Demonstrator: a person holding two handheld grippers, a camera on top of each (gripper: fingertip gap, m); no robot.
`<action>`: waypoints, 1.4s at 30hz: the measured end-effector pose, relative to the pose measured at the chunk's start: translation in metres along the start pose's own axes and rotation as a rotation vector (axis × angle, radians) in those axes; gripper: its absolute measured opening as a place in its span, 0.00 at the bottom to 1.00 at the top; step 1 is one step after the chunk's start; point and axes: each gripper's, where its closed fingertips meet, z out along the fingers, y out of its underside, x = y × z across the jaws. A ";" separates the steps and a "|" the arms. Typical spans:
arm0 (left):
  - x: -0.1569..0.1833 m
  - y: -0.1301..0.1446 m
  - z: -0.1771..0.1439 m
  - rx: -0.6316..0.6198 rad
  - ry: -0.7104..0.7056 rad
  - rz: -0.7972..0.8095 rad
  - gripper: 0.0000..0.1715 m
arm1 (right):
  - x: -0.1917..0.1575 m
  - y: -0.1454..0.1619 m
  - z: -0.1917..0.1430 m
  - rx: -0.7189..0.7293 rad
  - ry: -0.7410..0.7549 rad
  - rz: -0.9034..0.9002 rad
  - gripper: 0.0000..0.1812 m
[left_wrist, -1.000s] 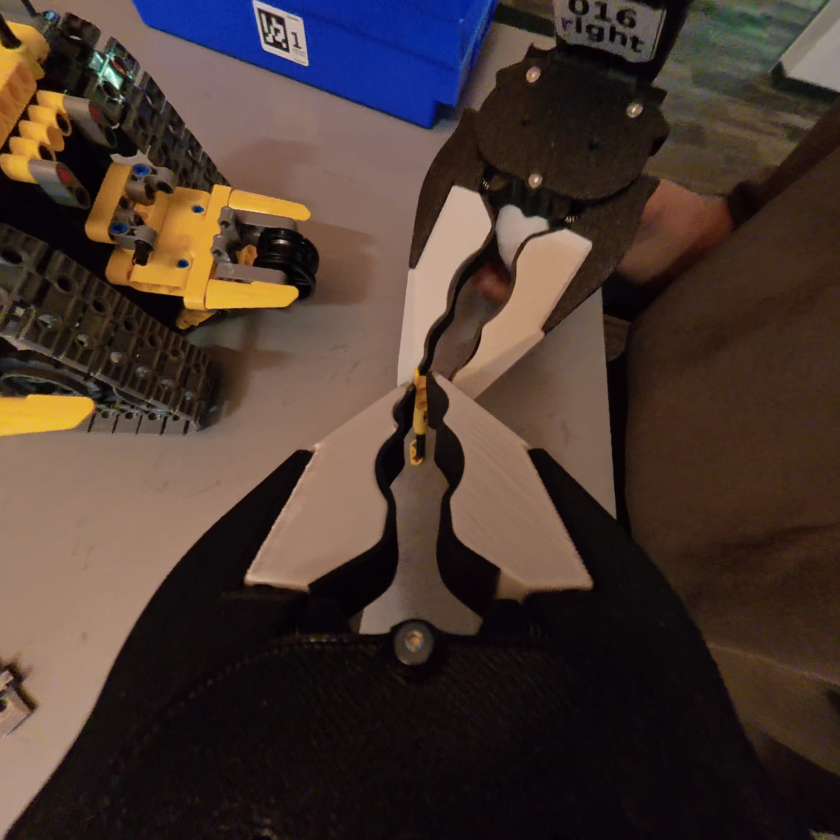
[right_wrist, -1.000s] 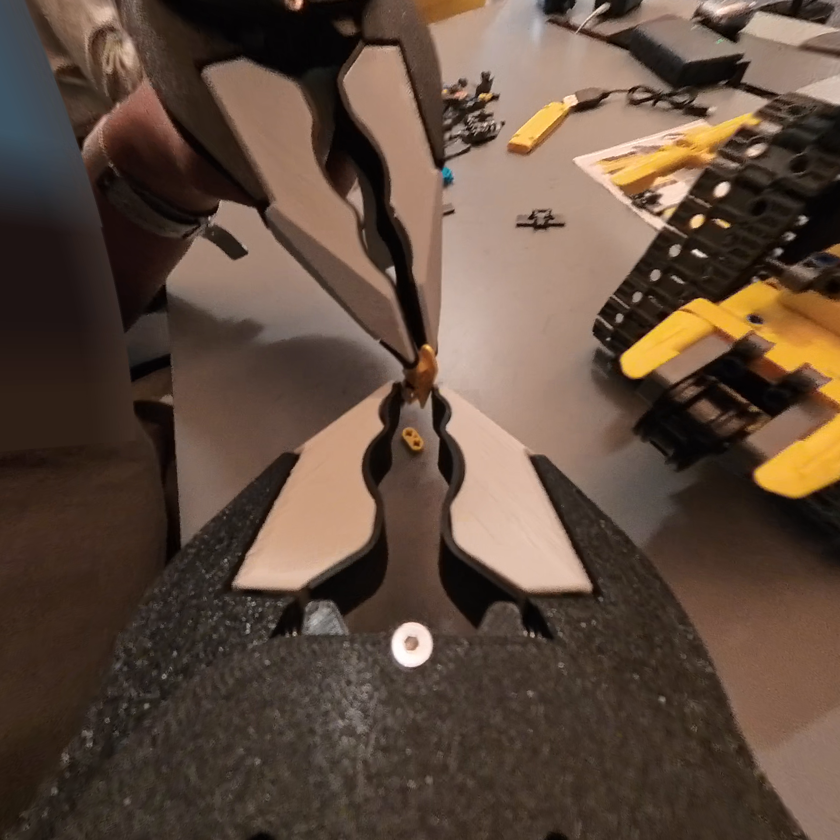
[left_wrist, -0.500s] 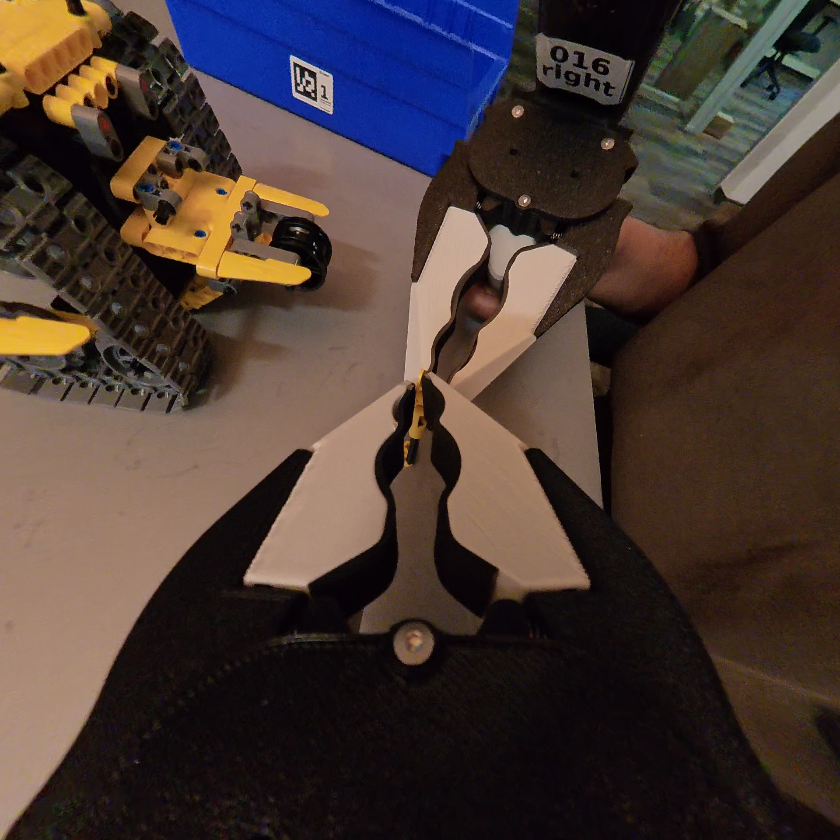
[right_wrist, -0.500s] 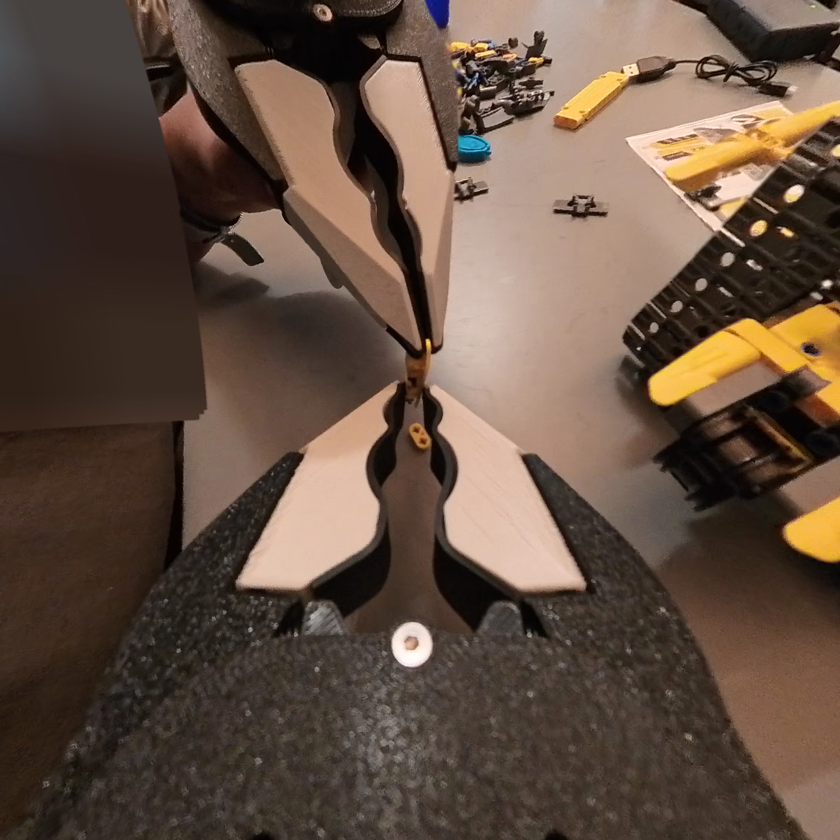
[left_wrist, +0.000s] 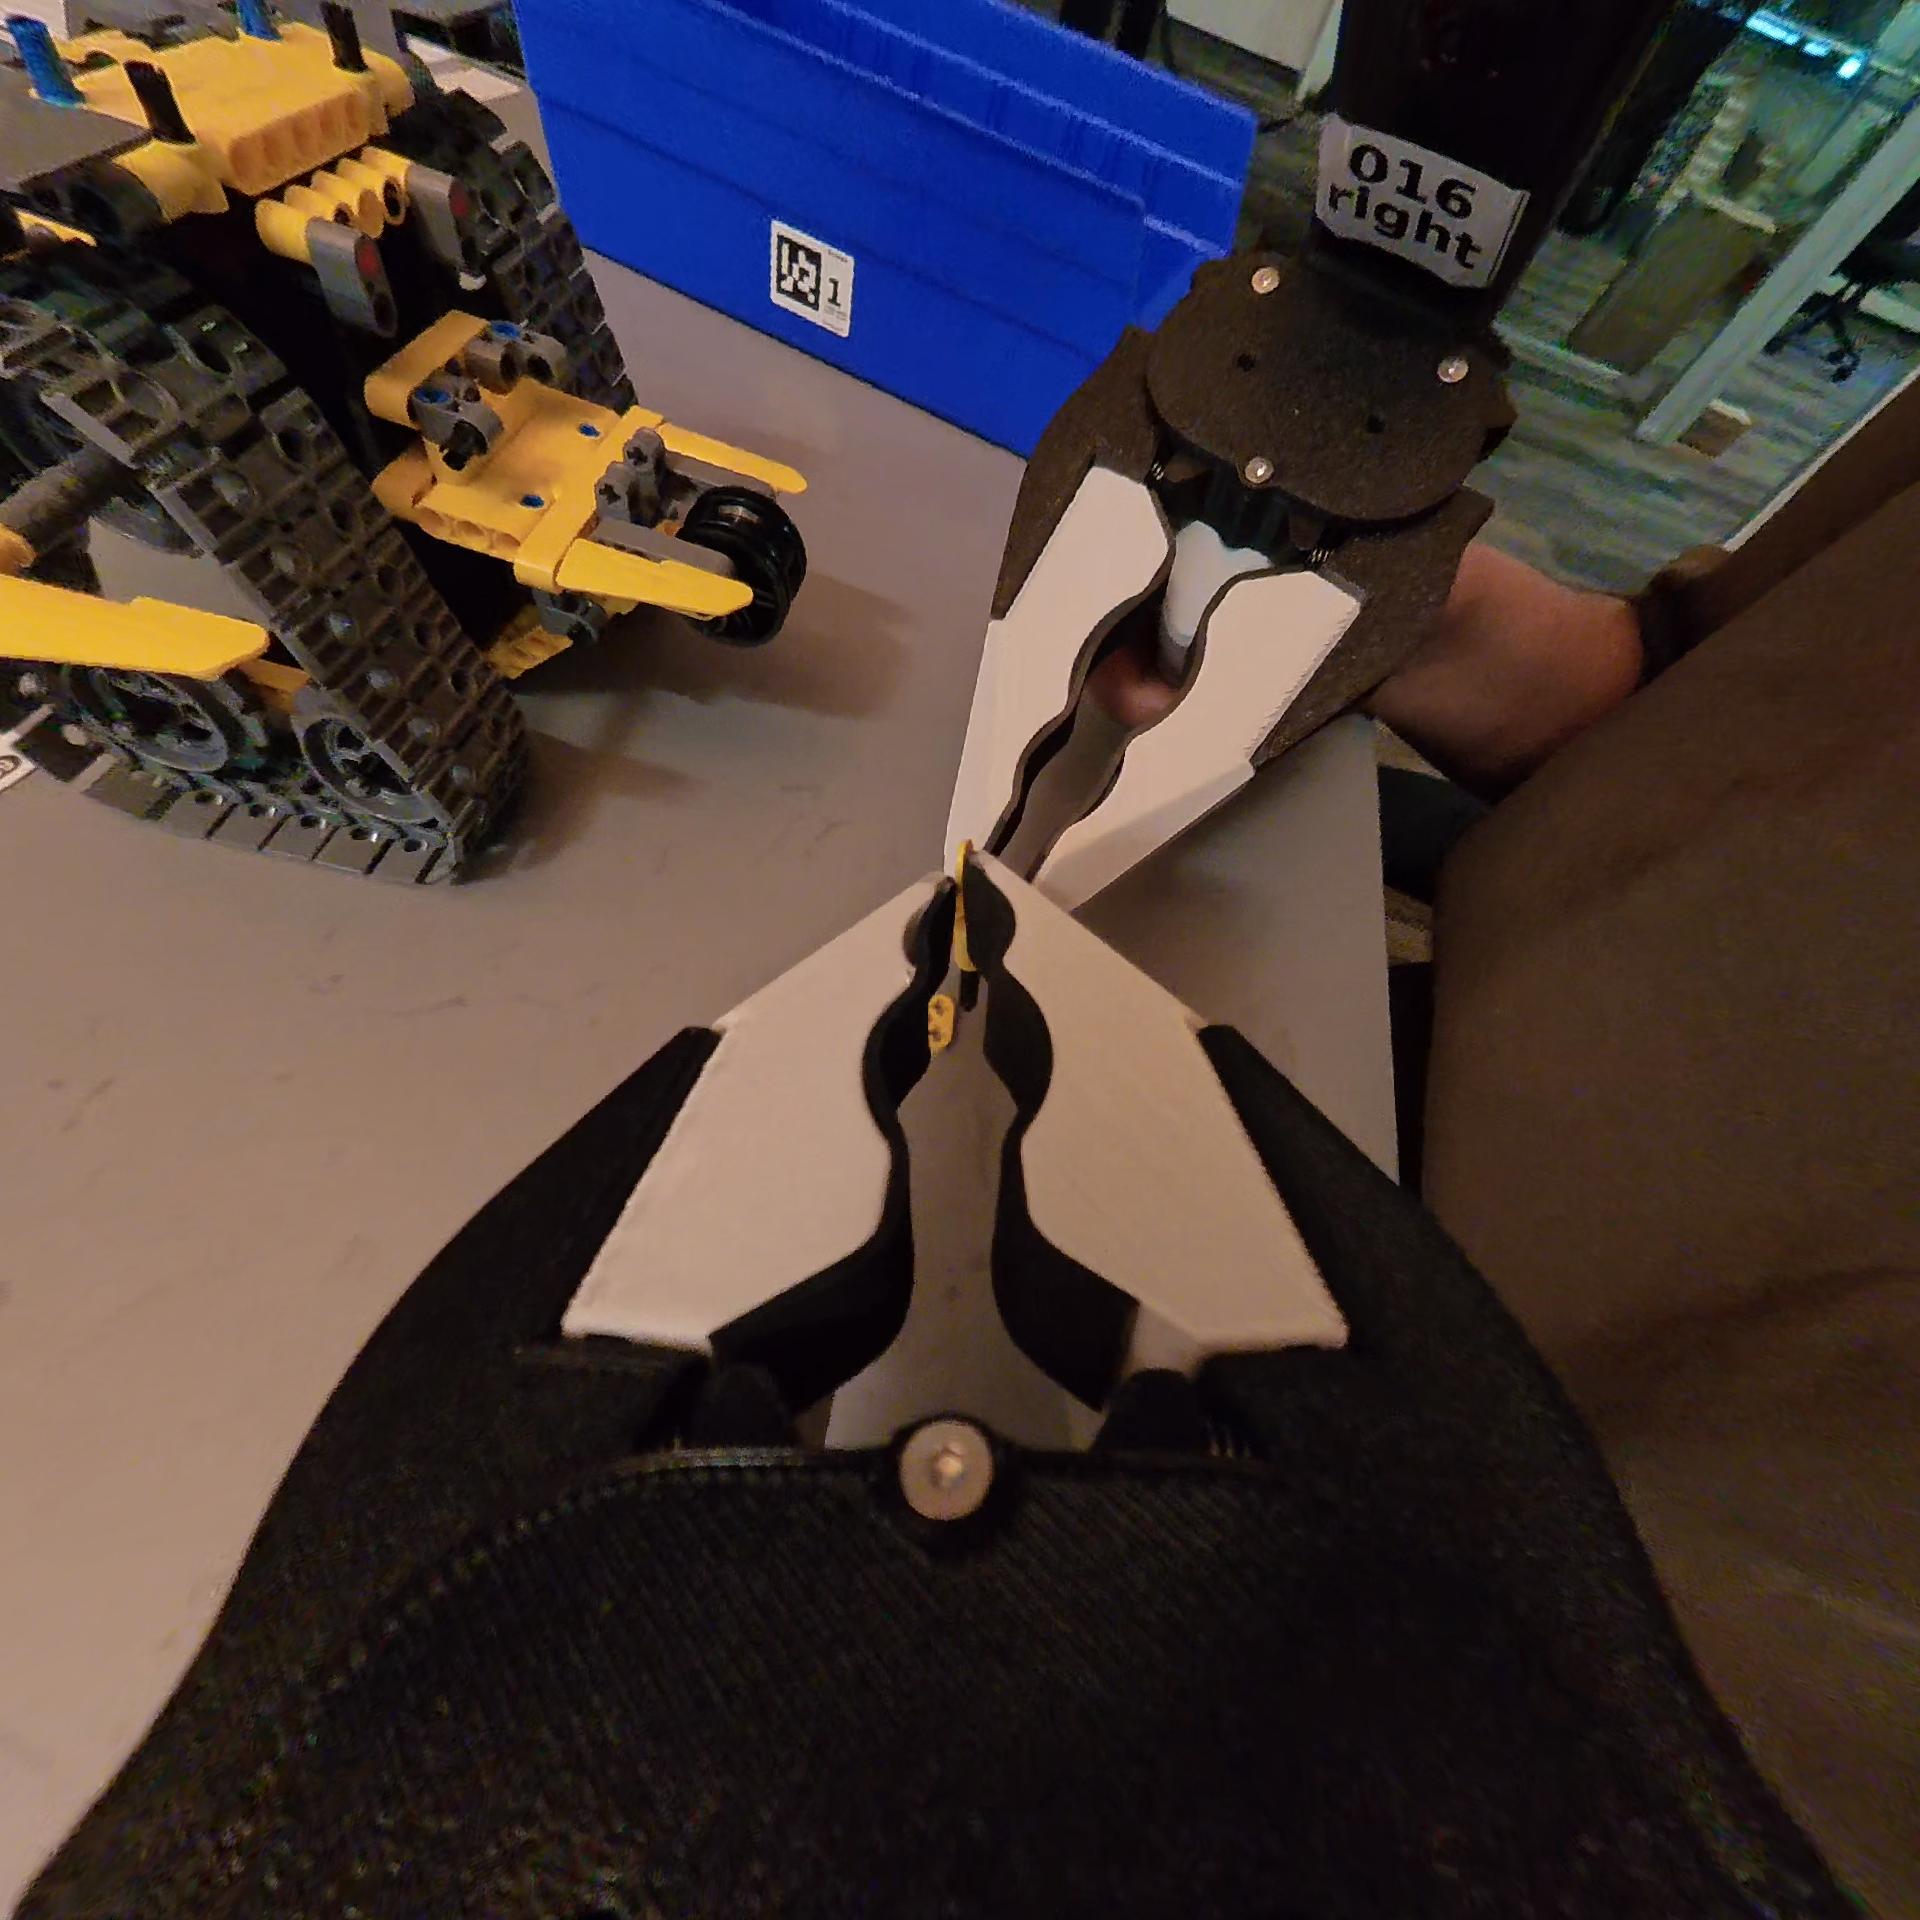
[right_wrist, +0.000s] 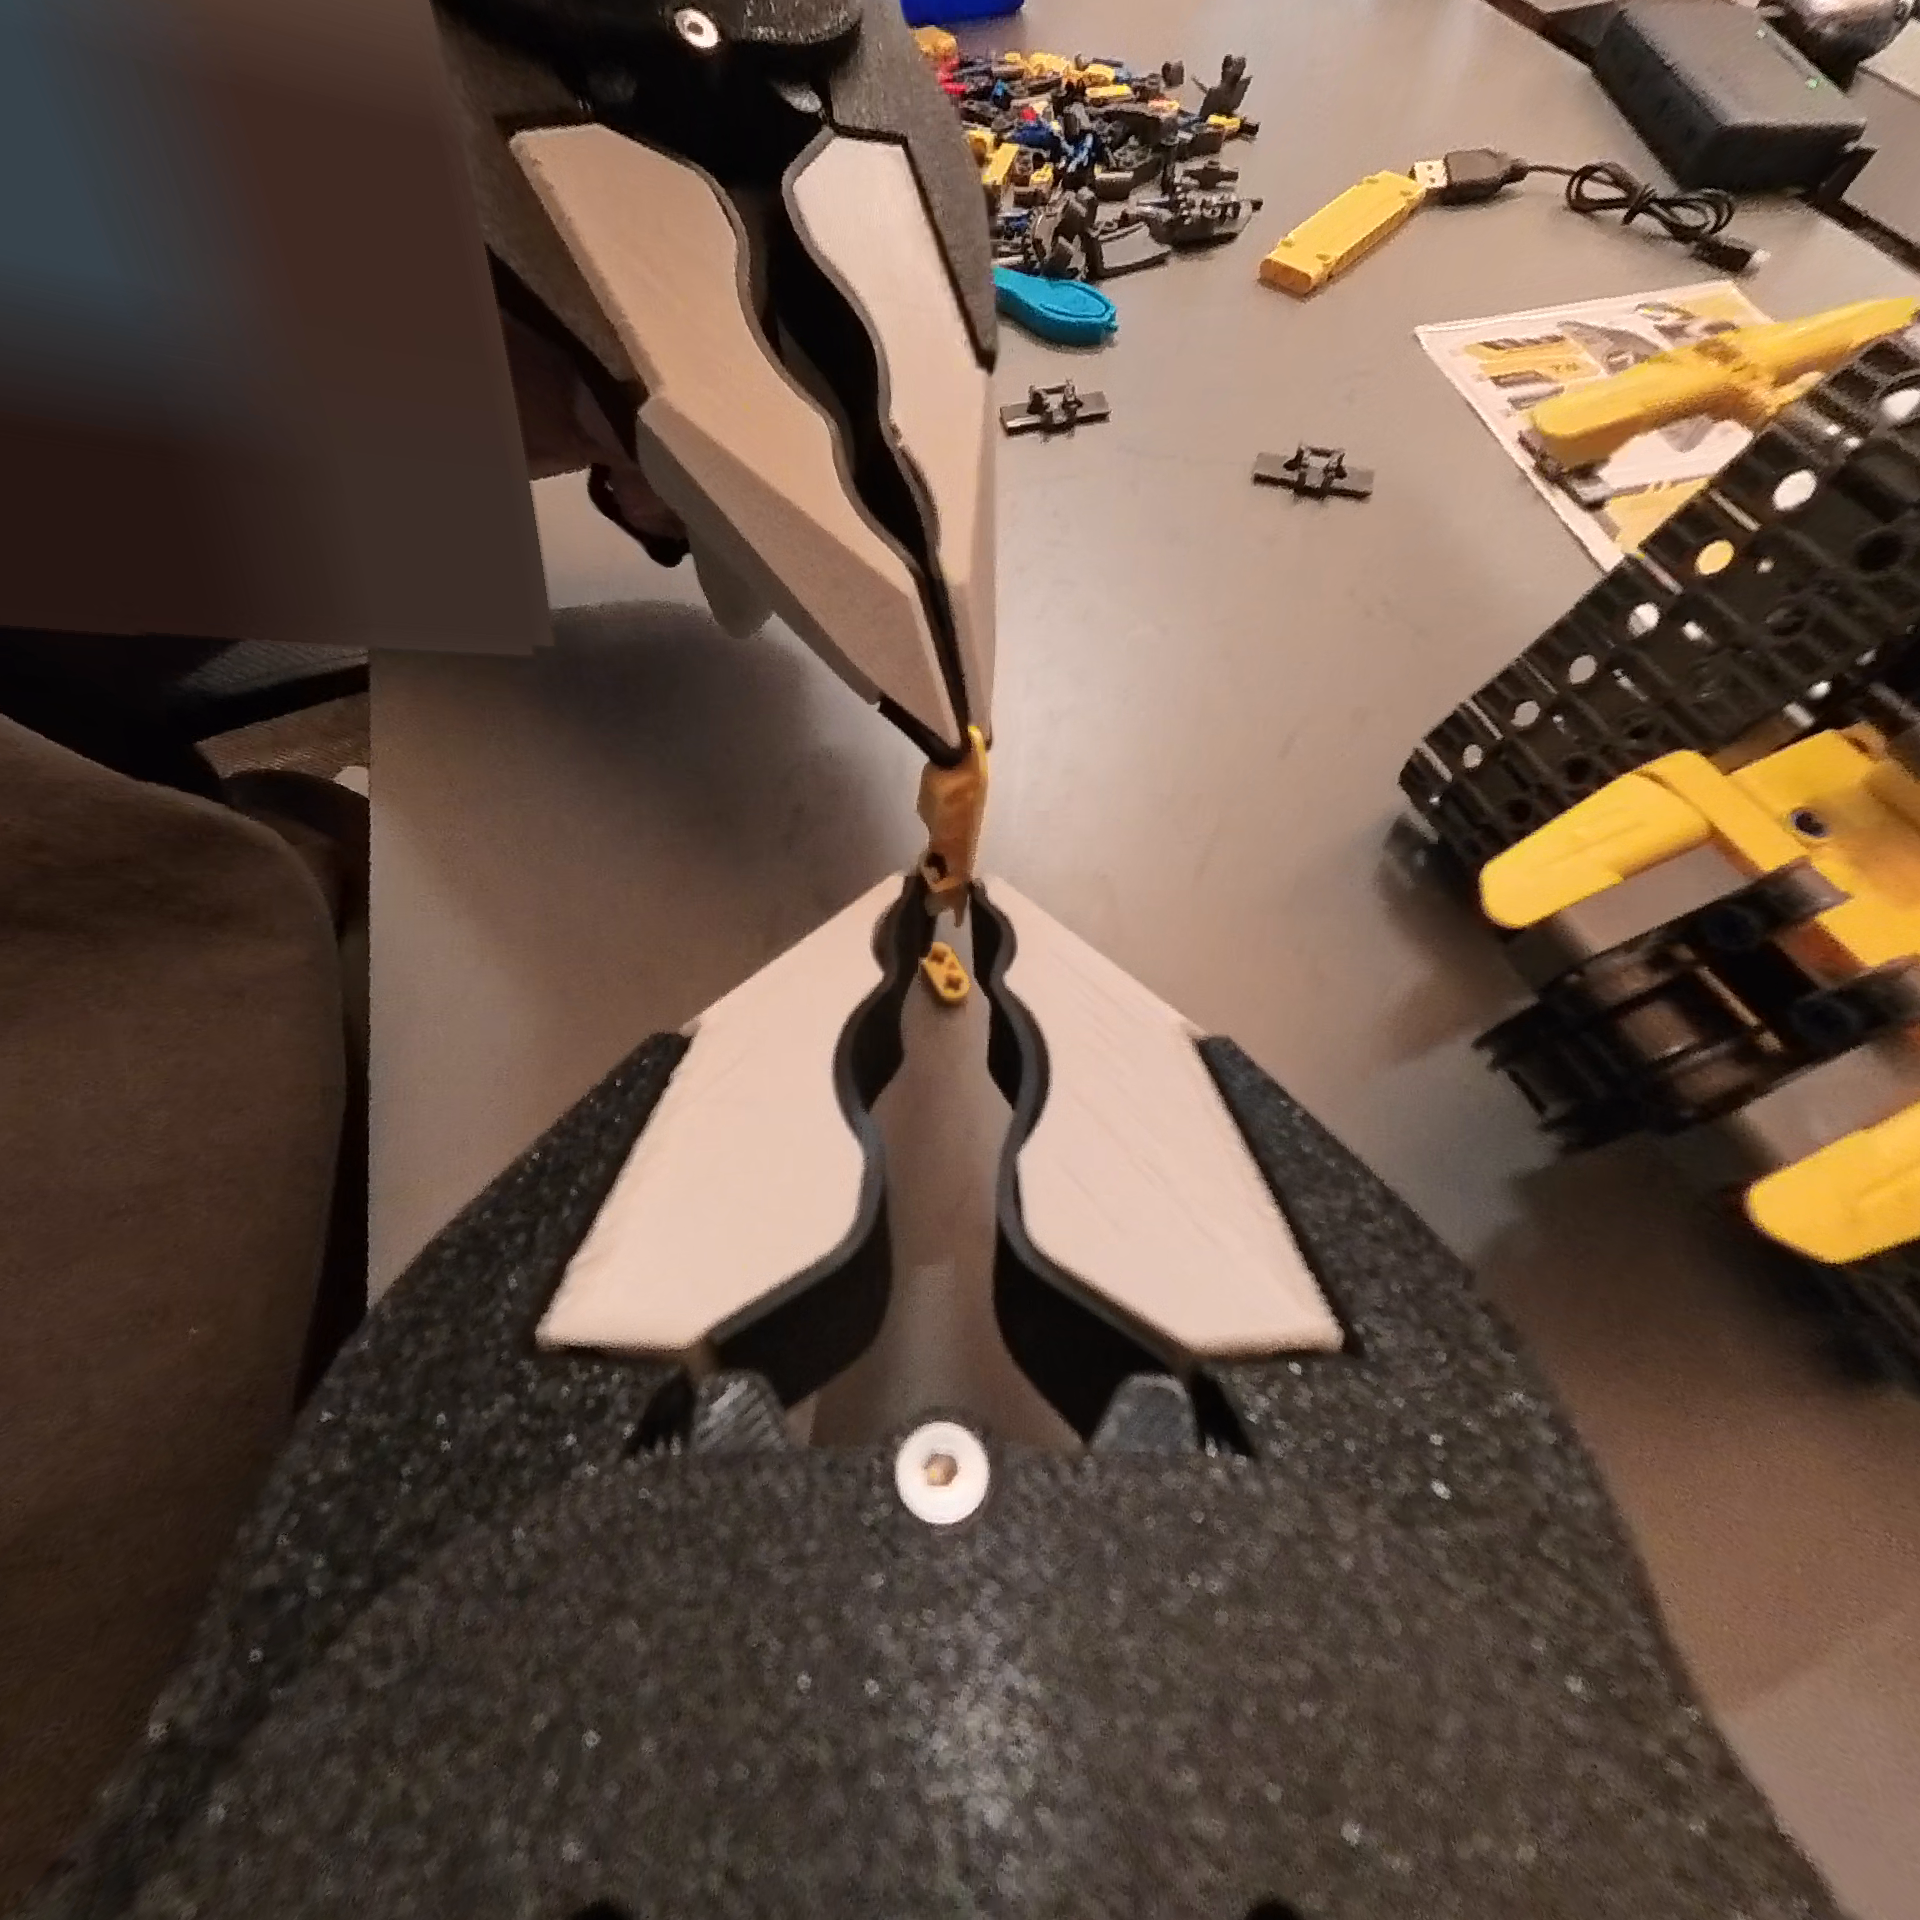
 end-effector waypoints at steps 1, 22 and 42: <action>-0.001 0.001 0.001 -0.004 -0.007 0.002 0.00 | 0.001 0.001 0.000 -0.002 -0.001 0.007 0.05; -0.002 0.005 0.003 0.026 0.008 0.006 0.00 | 0.003 -0.002 0.001 0.027 -0.018 -0.006 0.00; 0.003 0.013 0.003 -0.003 -0.012 0.094 0.00 | 0.002 0.002 0.002 -0.002 0.054 -0.086 0.00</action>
